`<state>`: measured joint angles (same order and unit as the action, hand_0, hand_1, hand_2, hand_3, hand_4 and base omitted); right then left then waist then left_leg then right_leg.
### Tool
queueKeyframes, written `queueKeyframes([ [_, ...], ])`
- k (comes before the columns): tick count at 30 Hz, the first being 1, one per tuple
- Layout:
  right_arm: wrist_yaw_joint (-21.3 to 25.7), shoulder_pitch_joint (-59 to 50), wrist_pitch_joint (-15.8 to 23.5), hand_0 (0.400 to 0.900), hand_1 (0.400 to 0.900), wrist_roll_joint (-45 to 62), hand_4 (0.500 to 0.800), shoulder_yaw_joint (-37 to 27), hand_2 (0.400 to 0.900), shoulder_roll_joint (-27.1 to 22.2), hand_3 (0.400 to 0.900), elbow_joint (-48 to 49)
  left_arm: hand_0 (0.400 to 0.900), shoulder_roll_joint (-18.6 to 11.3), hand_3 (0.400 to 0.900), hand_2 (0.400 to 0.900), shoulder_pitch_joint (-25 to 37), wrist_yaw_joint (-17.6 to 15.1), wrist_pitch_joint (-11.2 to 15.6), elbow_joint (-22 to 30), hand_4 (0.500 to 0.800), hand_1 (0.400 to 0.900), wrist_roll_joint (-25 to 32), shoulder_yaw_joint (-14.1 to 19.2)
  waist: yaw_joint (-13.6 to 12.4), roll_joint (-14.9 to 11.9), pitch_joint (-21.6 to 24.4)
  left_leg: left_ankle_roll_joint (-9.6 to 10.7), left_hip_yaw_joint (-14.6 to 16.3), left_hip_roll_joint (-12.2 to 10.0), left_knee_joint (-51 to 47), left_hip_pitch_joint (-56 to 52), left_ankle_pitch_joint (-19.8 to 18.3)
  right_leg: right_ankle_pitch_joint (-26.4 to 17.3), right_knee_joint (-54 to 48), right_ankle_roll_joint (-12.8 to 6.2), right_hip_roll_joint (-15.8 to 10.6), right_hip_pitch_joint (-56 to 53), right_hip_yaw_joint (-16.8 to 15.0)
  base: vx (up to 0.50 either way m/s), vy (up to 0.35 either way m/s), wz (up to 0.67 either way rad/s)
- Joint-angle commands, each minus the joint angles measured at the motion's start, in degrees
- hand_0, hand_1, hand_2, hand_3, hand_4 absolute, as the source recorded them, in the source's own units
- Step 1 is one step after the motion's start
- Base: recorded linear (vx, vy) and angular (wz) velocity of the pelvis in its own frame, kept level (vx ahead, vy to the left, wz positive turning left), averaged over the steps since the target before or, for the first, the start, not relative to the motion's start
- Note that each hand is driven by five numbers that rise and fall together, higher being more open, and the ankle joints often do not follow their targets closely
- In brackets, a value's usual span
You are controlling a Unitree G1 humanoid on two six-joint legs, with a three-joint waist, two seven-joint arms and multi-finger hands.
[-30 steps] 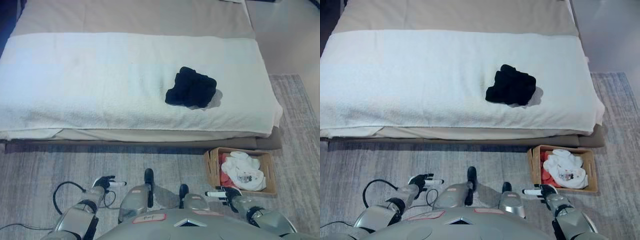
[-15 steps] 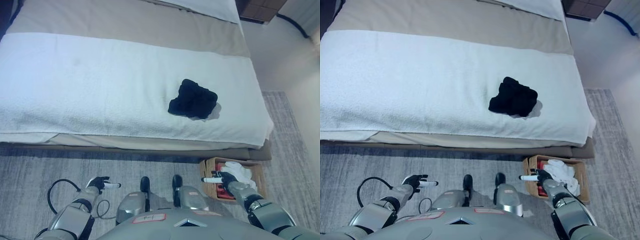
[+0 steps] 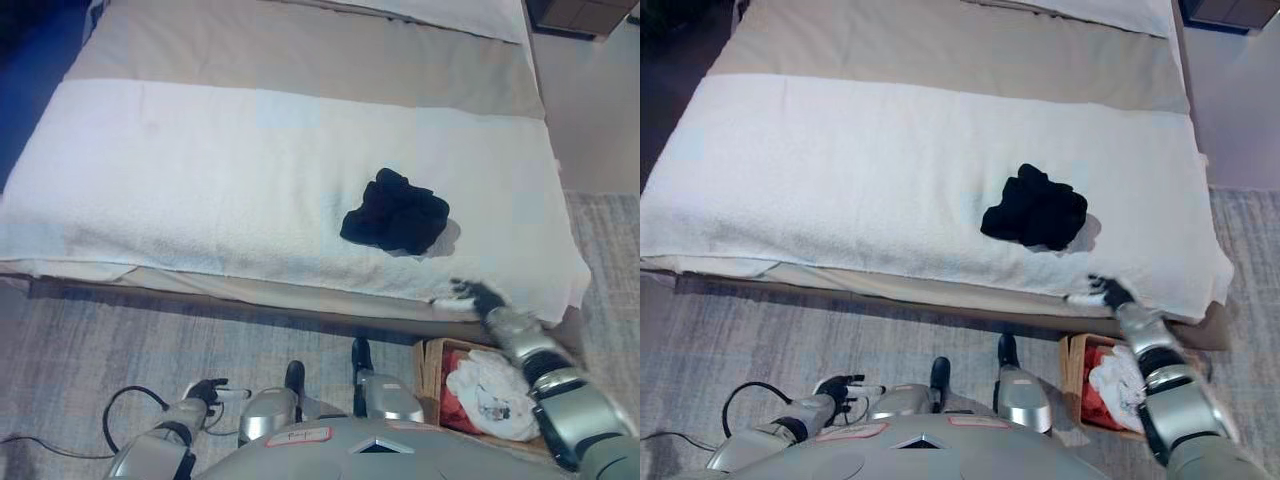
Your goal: Put the clothes on the bed into the basket.
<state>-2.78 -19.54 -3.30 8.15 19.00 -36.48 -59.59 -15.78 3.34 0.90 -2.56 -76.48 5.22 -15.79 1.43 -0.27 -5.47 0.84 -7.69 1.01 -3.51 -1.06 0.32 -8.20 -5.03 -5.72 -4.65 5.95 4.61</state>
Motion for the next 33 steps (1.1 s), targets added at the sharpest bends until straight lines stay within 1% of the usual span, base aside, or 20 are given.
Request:
queueKeyframes([
  [1,3.2,-9.96,3.42,0.9,0.9,0.56,0.8,2.13,0.9,-5.73,0.9,2.88,0.9,-1.81,0.9,0.9,2.77,-0.18,0.66,-1.1,0.8,0.9,-0.68,-2.86,0.81,-0.74,2.48,3.05,0.8,-2.02,2.75,2.02,-3.94,6.13,3.71,-0.62,-1.4,0.76,-1.72,0.03,-0.062,0.01],
  [4,4.15,-16.15,3.58,0.9,0.9,1.52,0.8,4.26,0.9,-6.74,0.9,3.25,0.9,-0.76,0.9,0.9,2.97,-0.6,0.64,-1.14,0.8,0.9,0.19,-4.22,0.63,0.01,2.45,3.52,1.25,-2.72,1.6,2.24,-3.08,6.12,2.73,-0.47,-1.24,0.52,-1.25,0.04,-0.063,0.03],
  [7,4.82,-22.64,3.5,0.9,0.9,2.31,0.8,7.19,0.9,-6.35,0.9,0.4,0.9,-0.2,0.9,0.9,2.58,-0.72,0.64,-1.54,0.8,0.9,0.84,-5.49,0.12,0.46,2.24,3.91,1.51,-3.16,0.59,2.52,-2.28,6.17,2.27,-0.33,-1.25,0.41,-0.75,0.03,-0.042,0.06],
  [9,5.45,-29.18,3.32,0.9,0.9,3.22,0.8,9.57,0.9,-5.56,0.9,-3.97,0.9,-0.3,0.9,0.9,2.53,-0.89,0.64,-1.51,0.8,0.9,2.01,-6.36,-0.51,0.76,1.47,4.02,1.34,-3.16,0.15,3.23,-1.66,6.01,2.34,-0.31,-1.39,0.99,-0.53,-0.01,-0.032,0.07],
  [10,5.44,-29.26,3.34,0.9,0.9,3.24,0.8,9.64,0.9,-5.54,0.9,-4.03,0.9,-0.28,0.9,0.9,2.55,-0.89,0.64,-1.51,0.8,0.9,2.01,-6.32,-0.48,0.78,1.47,4.02,1.33,-3.16,0.15,3.26,-1.65,6.01,2.35,-0.31,-1.39,1.01,-0.52,-0.02,-0.015,0.09],
  [12,5.63,-34.43,3.06,0.9,0.9,3.97,0.8,11.29,0.9,-4.64,0.9,-9.02,0.9,-0.66,0.9,0.9,2.73,-0.97,0.83,-1.24,0.8,0.9,2.88,-7.2,-1.4,1.35,0.28,3.99,0.95,-2.79,-0.11,4.59,-1.04,5.75,2.43,-0.35,-1.7,2.2,-0.16,-0.04,-0.006,0.1],
  [13,5.61,-34.61,3.12,0.9,0.9,4.01,0.8,11.42,0.9,-4.6,0.9,-9.15,0.9,-0.62,0.9,0.9,2.76,-0.97,0.83,-1.24,0.8,0.9,2.88,-7.14,-1.32,1.39,0.3,3.99,0.93,-2.77,-0.07,4.69,-1.04,5.75,2.46,-0.35,-1.71,2.29,-0.14,-0.08,0.009,0.12],
  [14,5.85,-37.6,2.92,0.9,0.9,4.28,0.8,12.11,0.9,-3.92,0.9,-11.85,0.9,-0.85,0.9,0.9,2.71,-0.88,1.05,-0.93,0.8,0.9,3.48,-7.78,-1.98,2.0,-0.82,3.95,0.68,-2.38,-0.1,5.76,-0.53,5.48,2.52,-0.39,-2.01,3.18,-0.17,-0.04,0.012,0.06],
  [16,5.81,-39.0,2.87,0.9,0.9,4.39,0.8,12.72,0.9,-3.84,0.9,-12.67,0.9,-0.95,0.9,0.9,2.68,-0.83,1.18,-0.65,0.8,0.9,3.73,-8.05,-2.13,2.33,-1.44,3.96,0.59,-2.2,-0.1,6.44,-0.29,5.39,2.66,-0.43,-2.12,3.87,-0.12,-0.1,0.017,0.11],
  [17,5.98,-42.3,2.73,0.9,0.9,4.72,0.8,13.7,0.9,-4.15,0.9,-14.27,0.9,-1.48,0.9,0.9,3.31,-1.03,1.46,0.03,0.8,0.9,4.52,-8.72,-2.77,3.17,-3.41,4.04,0.07,-1.79,-0.27,8.22,0.57,5.0,2.92,-0.48,-2.51,5.65,0.09,-0.13,0.019,0.13],
  [18,5.97,-42.37,2.75,0.9,0.9,4.74,0.8,13.75,0.9,-4.15,0.9,-14.32,0.9,-1.46,0.9,0.9,3.34,-1.03,1.45,0.02,0.8,0.9,4.52,-8.7,-2.74,3.19,-3.38,4.04,0.05,-1.78,-0.25,8.31,0.58,5.0,2.96,-0.49,-2.52,5.74,0.1,-0.13,0.024,0.17],
  [20,5.98,-45.07,2.53,0.9,0.9,4.4,0.8,14.8,0.9,-4.46,0.9,-16.28,0.9,-1.63,0.9,0.9,3.05,-0.63,1.66,1.24,0.8,0.9,4.96,-9.76,-3.79,4.32,-4.93,4.11,-0.36,-1.33,-0.8,9.76,1.61,4.52,2.93,-0.53,-3.01,6.89,0.84,-0.03,0.013,0.15],
  [21,5.97,-45.1,2.54,0.9,0.9,4.4,0.8,14.82,0.9,-4.46,0.9,-16.3,0.9,-1.62,0.9,0.9,3.06,-0.63,1.65,1.24,0.8,0.9,4.96,-9.75,-3.78,4.33,-4.92,4.1,-0.37,-1.32,-0.79,9.8,1.61,4.51,2.94,-0.53,-3.02,6.93,0.85,-0.03,0.014,0.15],
  [23,5.91,-46.35,2.57,0.9,0.9,4.26,0.8,15.22,0.9,-5.36,0.9,-17.31,0.9,-1.82,0.9,0.9,2.51,-0.58,1.99,2.29,0.8,0.9,5.01,-10.45,-4.4,5.41,-6.18,4.17,-0.87,-0.93,-0.94,10.98,2.26,4.32,2.98,-0.56,-3.34,7.76,1.11,-0.04,0.02,0.2],
  [24,5.99,-47.34,2.59,0.9,0.9,4.56,0.8,15.45,0.9,-6.02,0.9,-17.87,0.9,-1.98,0.9,0.9,2.04,-0.52,2.13,3.2,0.8,0.9,5.4,-10.92,-5.1,6.37,-7.18,4.23,-1.2,-0.58,-1.05,11.93,2.76,4.14,2.93,-0.66,-3.72,8.46,1.56,-0.03,0.016,0.19],
  [25,5.98,-47.37,2.59,0.9,0.9,4.57,0.8,15.47,0.9,-6.03,0.9,-17.88,0.9,-1.97,0.9,0.9,2.05,-0.52,2.12,3.21,0.8,0.9,5.41,-10.92,-5.08,6.38,-7.16,4.23,-1.22,-0.58,-1.04,11.98,2.77,4.14,2.94,-0.66,-3.72,8.5,1.58,-0.05,0.024,0.21],
  [26,5.9,-48.62,2.66,0.9,0.9,4.42,0.8,15.96,0.9,-6.98,0.9,-18.42,0.9,-2.36,0.9,0.9,1.11,-0.35,2.29,4.23,0.8,0.9,5.4,-11.28,-5.82,7.53,-8.42,4.27,-1.57,-0.16,-1.05,13.09,3.26,3.98,3.11,-0.76,-4.0,9.32,1.85,-0.04,0.015,0.11],
  [28,5.9,-48.61,2.69,0.9,0.9,4.58,0.8,15.69,0.9,-7.04,0.9,-18.65,0.9,-2.36,0.9,0.9,0.77,-0.16,2.31,4.59,0.8,0.9,5.55,-11.42,-6.19,7.9,-8.87,4.29,-1.81,-0.04,-1.1,13.5,3.51,3.96,3.21,-0.79,-4.16,9.66,2.01,-0.02,0.008,0.11],
  [29,5.68,-49.99,2.73,0.9,0.9,4.58,0.8,16.29,0.9,-7.63,0.9,-19.04,0.9,-2.68,0.9,0.9,-0.19,0.08,2.48,5.51,0.8,0.9,5.56,-11.63,-6.98,8.54,-9.8,4.29,-2.17,0.13,-1.18,14.09,3.75,3.94,3.43,-0.82,-4.2,10.38,2.19,-0.01,0.0,0.08],
  [33,5.78,-51.07,2.71,0.9,0.9,4.77,0.8,16.51,0.9,-7.76,0.9,-19.23,0.9,-2.95,0.9,0.9,-0.77,0.38,2.47,6.85,0.8,0.9,5.44,-12.43,-7.76,9.4,-11.32,4.28,-2.44,0.29,-1.15,15.46,4.26,3.86,3.91,-0.87,-4.33,11.59,2.5,-0.03,0.0,0.08],
])
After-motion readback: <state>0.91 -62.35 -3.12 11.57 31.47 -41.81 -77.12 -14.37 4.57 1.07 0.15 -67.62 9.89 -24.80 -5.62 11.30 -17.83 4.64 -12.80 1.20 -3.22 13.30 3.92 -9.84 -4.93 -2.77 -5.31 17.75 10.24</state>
